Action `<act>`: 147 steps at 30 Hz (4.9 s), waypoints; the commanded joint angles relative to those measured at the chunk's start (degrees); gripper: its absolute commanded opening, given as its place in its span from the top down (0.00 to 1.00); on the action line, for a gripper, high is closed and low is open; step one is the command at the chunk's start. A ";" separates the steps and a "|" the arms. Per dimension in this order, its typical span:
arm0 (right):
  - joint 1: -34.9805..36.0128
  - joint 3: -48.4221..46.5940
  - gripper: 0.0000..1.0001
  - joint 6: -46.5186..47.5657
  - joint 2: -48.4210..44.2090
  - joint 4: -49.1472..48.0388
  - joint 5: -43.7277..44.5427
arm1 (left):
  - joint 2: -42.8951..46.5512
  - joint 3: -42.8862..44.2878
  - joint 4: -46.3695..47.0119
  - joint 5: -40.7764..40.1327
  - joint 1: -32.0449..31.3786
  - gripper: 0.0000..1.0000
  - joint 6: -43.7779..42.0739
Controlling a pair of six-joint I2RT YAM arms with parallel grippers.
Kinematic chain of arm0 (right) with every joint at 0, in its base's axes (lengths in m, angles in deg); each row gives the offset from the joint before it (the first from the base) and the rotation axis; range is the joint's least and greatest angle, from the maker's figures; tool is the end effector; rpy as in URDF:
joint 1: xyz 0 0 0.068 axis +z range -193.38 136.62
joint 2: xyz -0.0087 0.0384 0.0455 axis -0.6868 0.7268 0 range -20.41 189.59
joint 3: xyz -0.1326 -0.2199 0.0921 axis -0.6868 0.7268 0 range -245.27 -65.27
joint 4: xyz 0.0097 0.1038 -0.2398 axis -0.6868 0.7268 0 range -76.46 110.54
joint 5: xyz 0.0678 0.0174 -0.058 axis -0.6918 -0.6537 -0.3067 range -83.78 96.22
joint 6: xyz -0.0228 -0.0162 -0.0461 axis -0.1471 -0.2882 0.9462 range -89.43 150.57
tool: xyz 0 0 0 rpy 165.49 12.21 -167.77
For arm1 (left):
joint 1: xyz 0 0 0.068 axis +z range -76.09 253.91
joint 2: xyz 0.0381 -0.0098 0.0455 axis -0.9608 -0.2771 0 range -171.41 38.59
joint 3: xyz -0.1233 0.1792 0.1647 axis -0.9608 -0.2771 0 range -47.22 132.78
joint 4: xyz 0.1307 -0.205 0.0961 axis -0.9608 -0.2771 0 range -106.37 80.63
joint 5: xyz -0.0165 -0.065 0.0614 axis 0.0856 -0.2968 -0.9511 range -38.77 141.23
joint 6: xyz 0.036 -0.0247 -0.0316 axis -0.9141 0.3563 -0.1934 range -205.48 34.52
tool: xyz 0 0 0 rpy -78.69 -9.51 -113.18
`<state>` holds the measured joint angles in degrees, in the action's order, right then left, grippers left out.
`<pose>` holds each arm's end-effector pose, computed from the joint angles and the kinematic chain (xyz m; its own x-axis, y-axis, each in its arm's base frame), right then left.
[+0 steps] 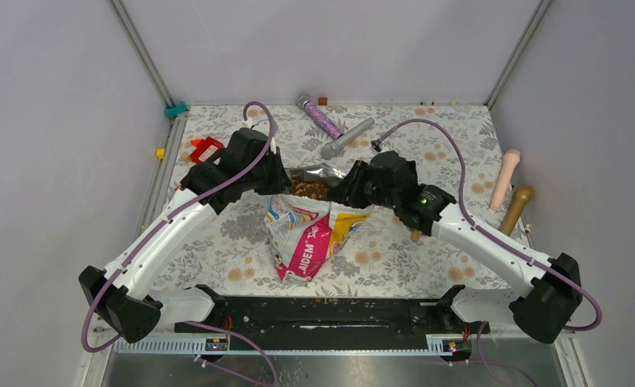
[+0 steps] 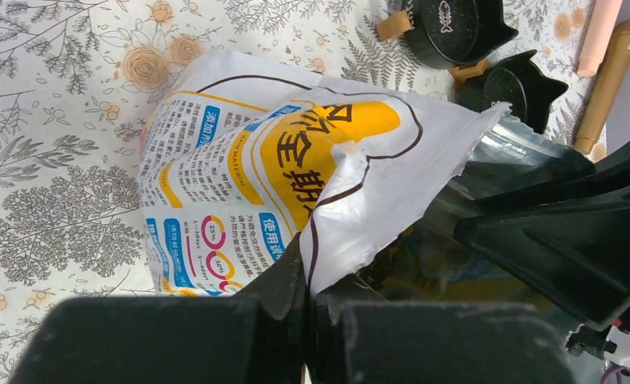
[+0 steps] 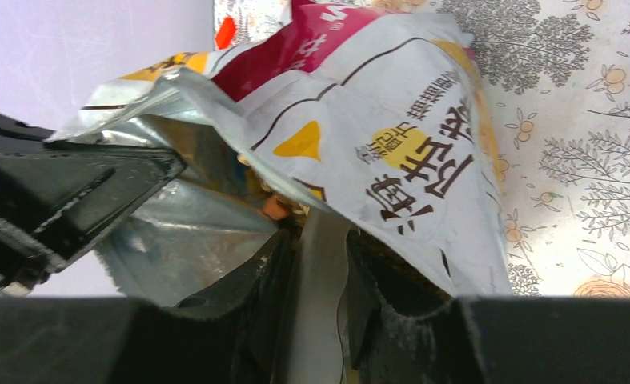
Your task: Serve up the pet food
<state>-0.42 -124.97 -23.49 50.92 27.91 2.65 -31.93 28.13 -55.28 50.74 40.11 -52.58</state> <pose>0.2079 0.1966 0.3250 -0.7722 0.3850 -0.5054 -0.1636 0.6481 0.7437 0.2109 -0.1409 0.3708 -0.7578 -0.1464 -0.6359 0.1660 0.8992 -0.4048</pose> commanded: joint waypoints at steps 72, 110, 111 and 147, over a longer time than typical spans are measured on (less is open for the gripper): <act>0.81 27.63 1.00 -25.06 -37.94 -21.89 12.49 | 3.45 0.06 0.86 4.74 0.17 1.00 -5.07; 0.77 46.65 1.00 -40.55 -39.04 -55.92 12.18 | 3.17 -0.31 1.61 6.56 0.18 1.00 -5.02; 0.74 46.50 1.00 -40.08 -39.52 -55.37 12.55 | 3.18 -0.30 1.61 6.44 0.17 1.00 -4.96; 0.79 36.55 1.00 -13.28 -62.70 -8.64 56.62 | 2.50 -0.30 1.17 4.19 0.21 1.00 -4.60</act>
<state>0.69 -87.01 -39.99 -12.07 17.59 50.43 -30.48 27.28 -56.37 53.18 40.64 -57.63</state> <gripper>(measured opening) 0.335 0.016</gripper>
